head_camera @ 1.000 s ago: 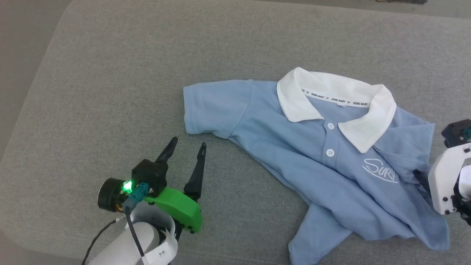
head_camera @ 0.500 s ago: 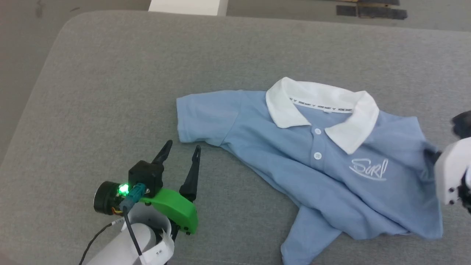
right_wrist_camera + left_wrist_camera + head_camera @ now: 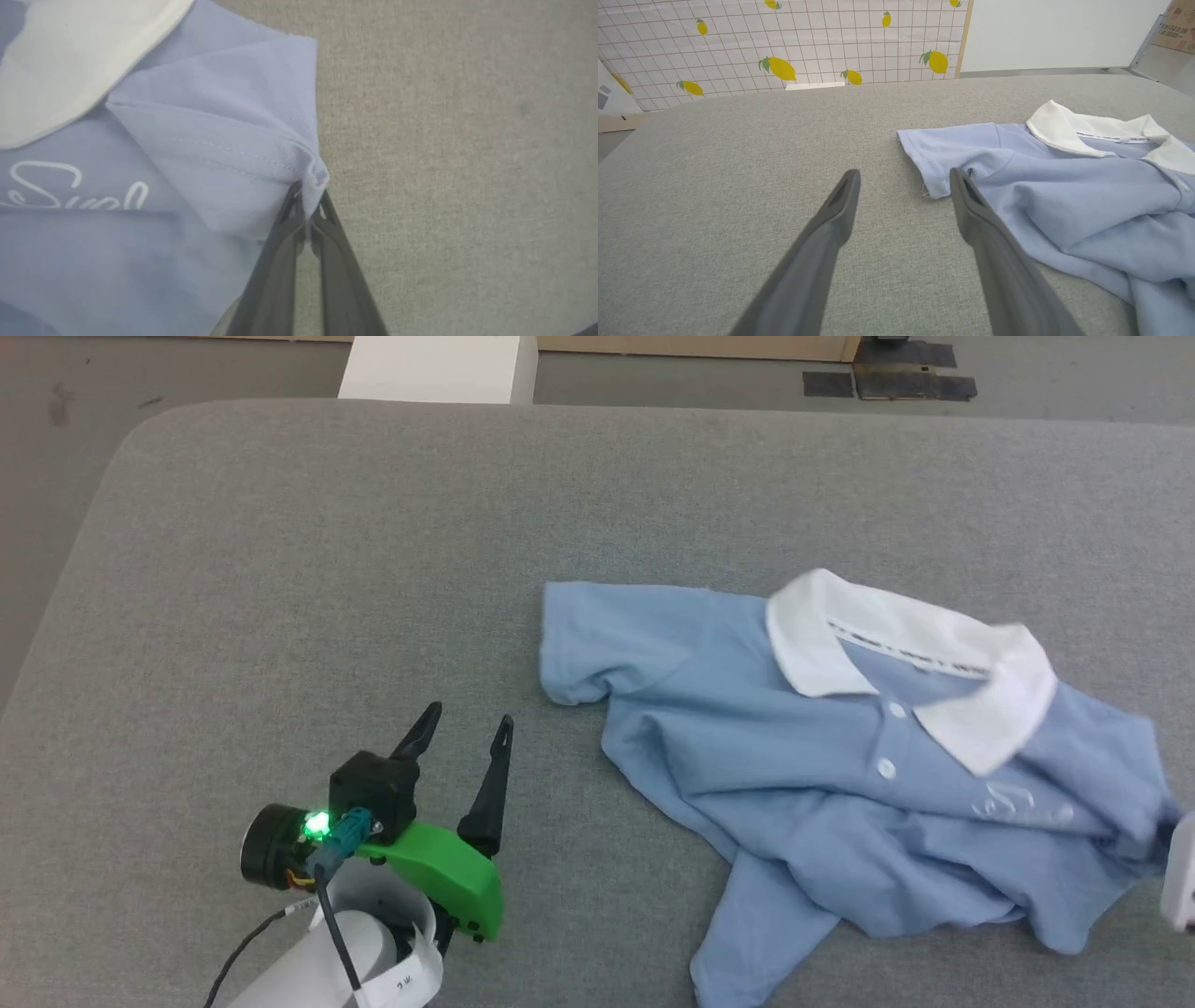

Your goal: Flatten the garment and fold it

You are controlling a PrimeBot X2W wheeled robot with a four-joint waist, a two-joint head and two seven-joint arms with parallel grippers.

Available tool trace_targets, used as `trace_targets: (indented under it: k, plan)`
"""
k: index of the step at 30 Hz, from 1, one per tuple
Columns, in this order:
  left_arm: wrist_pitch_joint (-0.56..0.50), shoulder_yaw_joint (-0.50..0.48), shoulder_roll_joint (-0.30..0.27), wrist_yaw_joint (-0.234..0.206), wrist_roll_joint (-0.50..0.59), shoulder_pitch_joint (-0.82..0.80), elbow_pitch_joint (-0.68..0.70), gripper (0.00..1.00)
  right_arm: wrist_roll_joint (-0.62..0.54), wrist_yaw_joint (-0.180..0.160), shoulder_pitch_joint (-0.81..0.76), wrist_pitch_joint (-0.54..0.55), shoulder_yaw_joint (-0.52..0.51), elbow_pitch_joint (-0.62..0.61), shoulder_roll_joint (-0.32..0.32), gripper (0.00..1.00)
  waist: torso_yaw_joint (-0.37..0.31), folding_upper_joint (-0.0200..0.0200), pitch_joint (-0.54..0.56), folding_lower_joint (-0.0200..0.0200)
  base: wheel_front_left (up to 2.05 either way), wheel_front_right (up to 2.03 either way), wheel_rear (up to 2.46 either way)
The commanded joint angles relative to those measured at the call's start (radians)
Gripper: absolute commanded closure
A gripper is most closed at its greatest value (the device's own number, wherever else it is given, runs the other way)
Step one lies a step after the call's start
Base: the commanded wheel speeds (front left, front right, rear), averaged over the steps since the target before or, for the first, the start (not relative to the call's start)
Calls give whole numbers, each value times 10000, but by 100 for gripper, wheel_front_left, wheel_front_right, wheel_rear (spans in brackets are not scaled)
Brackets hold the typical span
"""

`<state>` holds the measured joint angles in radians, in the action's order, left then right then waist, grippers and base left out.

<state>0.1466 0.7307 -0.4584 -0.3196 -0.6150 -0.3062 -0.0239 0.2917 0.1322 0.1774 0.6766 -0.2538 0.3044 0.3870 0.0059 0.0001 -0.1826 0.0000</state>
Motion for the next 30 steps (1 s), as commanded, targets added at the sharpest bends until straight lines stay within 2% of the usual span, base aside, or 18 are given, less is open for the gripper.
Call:
trace_targets:
  k: [1, 7, 18, 21, 26, 30]
  plan:
    - [-23, 12, -75, -65, -104, 121, 23, 0, -259, -15, -157, -32, -85, 75, -101, 0, 9, -1, 10, 0, 0, 0, 0]
    - [-58, -8, -107, -67, -166, 91, 35, 0, -535, -15, -52, -1179, 164, -358, -457, 0, 9, -1, 134, 0, 0, 0, 0]
    - [-71, -82, 38, -145, -345, 14, 287, 0, 99, -15, -426, -3780, 1715, -2493, -296, 0, -115, -1, 228, 0, 0, 0, 0]
    - [-171, -92, 64, -118, -369, -168, 345, 0, 31, -15, -780, -4499, 1774, -2968, -590, 0, -240, -1, 109, 0, 0, 0, 0]
    - [-621, -126, 14, 75, -460, -772, 339, 0, -120, -15, -1205, -5096, 1501, -3486, -1310, 0, -578, -1, -246, 0, 0, 0, 0]
    - [-1818, 33, -121, 360, -544, -1752, 68, 0, -301, -15, -1392, -5149, 1248, -4001, -1756, 0, -913, -1, -698, 0, 0, 0, 0]
